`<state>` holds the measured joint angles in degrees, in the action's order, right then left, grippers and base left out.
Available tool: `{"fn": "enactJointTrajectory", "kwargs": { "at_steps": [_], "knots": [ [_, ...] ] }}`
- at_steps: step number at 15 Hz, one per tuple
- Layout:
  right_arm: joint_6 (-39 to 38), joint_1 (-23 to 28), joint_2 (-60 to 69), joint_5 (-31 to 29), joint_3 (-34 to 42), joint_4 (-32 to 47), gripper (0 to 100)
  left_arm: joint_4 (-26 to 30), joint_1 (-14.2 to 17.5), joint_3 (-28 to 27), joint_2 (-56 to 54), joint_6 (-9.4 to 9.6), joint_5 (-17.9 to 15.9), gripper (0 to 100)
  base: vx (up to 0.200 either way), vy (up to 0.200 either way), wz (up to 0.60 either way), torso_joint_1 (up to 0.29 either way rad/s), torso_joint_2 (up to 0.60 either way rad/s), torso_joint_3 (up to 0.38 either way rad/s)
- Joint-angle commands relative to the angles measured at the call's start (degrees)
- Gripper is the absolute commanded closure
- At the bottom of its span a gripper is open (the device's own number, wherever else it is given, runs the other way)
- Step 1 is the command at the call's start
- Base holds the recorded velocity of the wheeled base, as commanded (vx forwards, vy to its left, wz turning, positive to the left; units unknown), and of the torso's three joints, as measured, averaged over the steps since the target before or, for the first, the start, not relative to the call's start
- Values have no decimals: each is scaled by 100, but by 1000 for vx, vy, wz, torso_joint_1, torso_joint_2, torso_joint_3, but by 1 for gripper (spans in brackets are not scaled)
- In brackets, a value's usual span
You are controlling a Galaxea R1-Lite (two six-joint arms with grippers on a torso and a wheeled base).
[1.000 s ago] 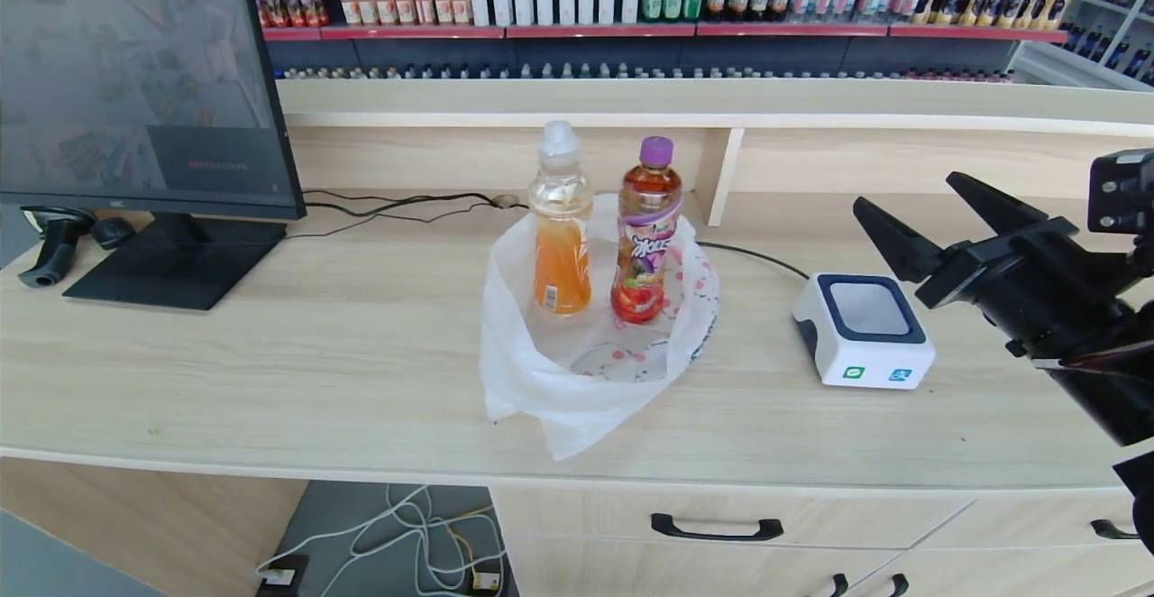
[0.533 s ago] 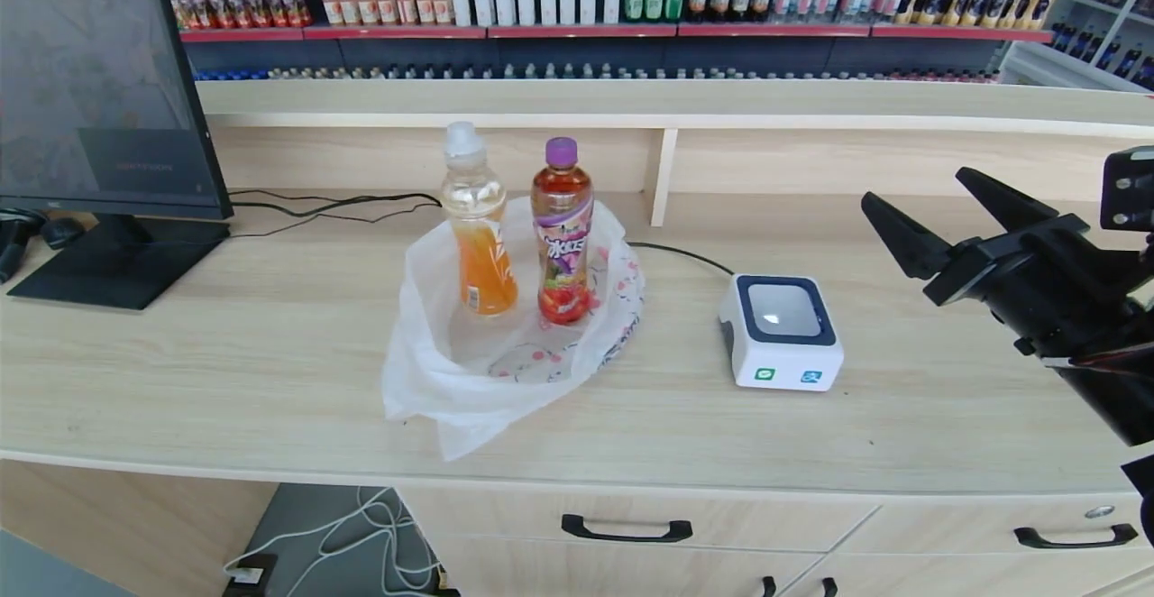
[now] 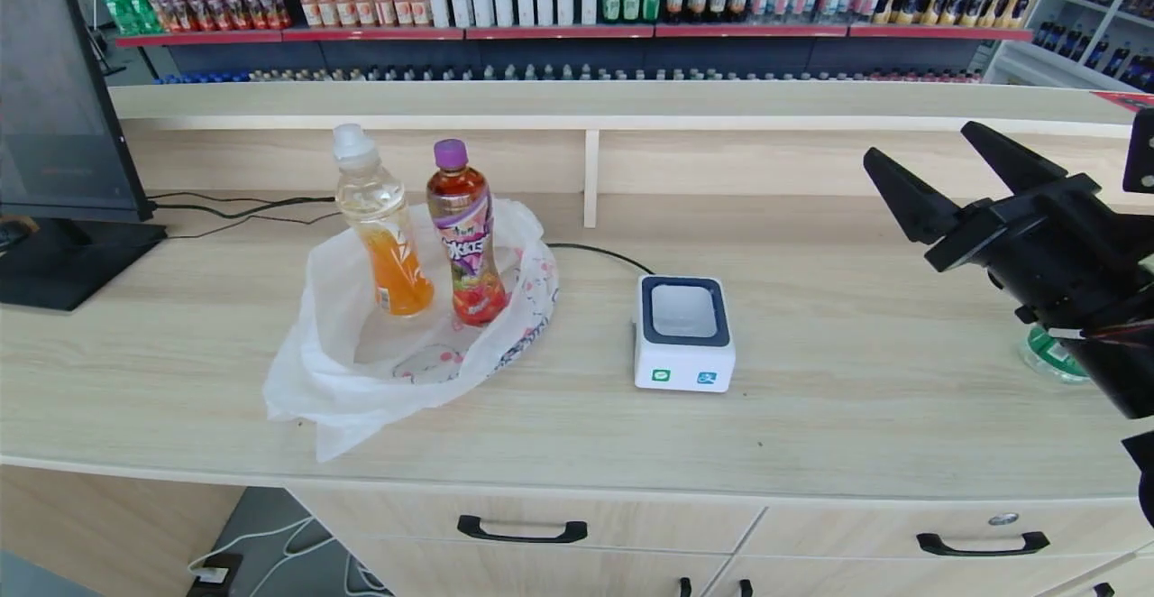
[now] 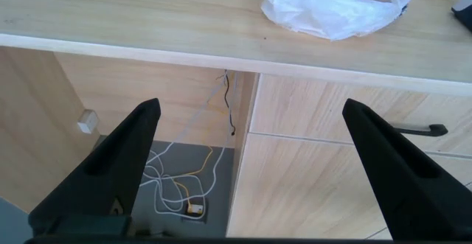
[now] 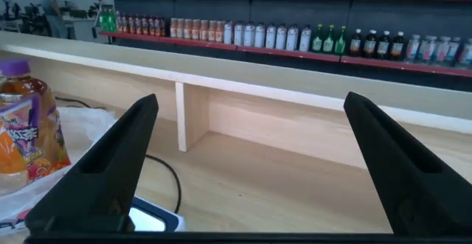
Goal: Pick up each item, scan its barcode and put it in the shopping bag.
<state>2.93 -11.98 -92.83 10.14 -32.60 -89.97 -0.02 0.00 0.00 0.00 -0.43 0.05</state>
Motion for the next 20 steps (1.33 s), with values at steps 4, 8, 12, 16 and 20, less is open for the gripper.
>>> {"fn": "enactJointTrajectory", "kwargs": {
  "at_steps": [4,8,12,16,20],
  "knots": [
    [6,-15,46,-39,104,-3,0,-6,0,0,0,-1,4,0,-50,0,0,1,-1,2],
    [-55,38,2,-584,834,-3,0,-6,9,0,0,-1,13,0,-200,0,0,6,8,-2],
    [-108,733,55,-645,1458,-3,0,-6,0,0,0,-1,4,0,-200,0,0,-1,0,1],
    [-117,1084,81,-636,1827,-3,0,-6,0,0,0,-1,4,0,0,0,0,0,0,0],
    [-134,1190,81,-645,1897,-3,0,-6,0,0,0,-1,4,0,0,-200,0,6,4,2]
  ]
}}
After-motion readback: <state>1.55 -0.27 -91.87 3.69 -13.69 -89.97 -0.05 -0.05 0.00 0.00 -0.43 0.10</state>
